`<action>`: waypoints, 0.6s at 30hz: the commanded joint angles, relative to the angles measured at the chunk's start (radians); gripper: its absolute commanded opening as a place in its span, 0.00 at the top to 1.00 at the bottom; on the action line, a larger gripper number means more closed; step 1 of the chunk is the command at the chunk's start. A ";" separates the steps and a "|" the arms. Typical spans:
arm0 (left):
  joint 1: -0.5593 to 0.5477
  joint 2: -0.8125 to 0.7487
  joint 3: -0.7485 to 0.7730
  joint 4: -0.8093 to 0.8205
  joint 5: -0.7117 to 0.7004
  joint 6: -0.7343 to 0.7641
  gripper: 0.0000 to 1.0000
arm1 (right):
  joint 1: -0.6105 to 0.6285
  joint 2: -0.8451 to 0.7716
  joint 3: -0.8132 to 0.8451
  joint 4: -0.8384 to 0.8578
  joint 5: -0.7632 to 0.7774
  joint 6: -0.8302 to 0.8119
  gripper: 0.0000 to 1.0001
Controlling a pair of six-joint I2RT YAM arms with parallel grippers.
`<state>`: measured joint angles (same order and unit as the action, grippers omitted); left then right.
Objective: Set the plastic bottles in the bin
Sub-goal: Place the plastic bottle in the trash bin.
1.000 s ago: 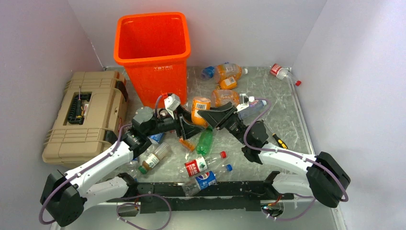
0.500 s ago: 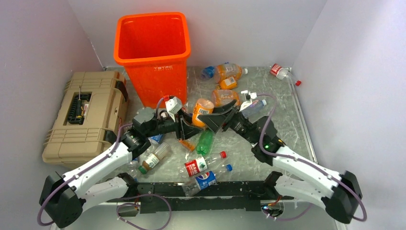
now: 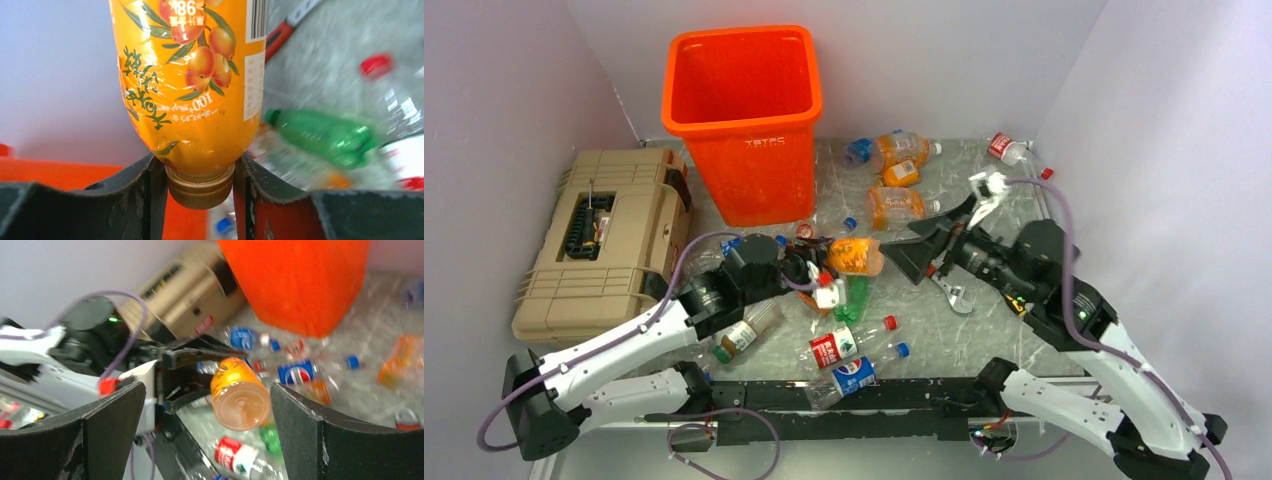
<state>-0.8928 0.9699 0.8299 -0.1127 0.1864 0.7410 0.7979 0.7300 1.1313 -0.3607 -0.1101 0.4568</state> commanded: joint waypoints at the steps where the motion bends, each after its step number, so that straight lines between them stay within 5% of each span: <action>1: -0.089 0.003 -0.047 0.052 -0.264 0.627 1.00 | -0.004 0.097 0.018 -0.253 0.019 -0.036 0.00; 8: -0.115 0.007 -0.004 0.040 -0.307 0.893 1.00 | -0.020 0.154 0.004 -0.291 -0.073 -0.061 0.00; 18: -0.164 0.063 0.062 -0.009 -0.293 0.971 1.00 | -0.163 0.238 -0.013 -0.228 -0.310 -0.066 0.00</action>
<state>-1.0405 1.0210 0.8360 -0.1406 -0.1024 1.6463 0.6788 0.9379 1.1168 -0.6418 -0.3050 0.4122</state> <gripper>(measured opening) 0.474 0.997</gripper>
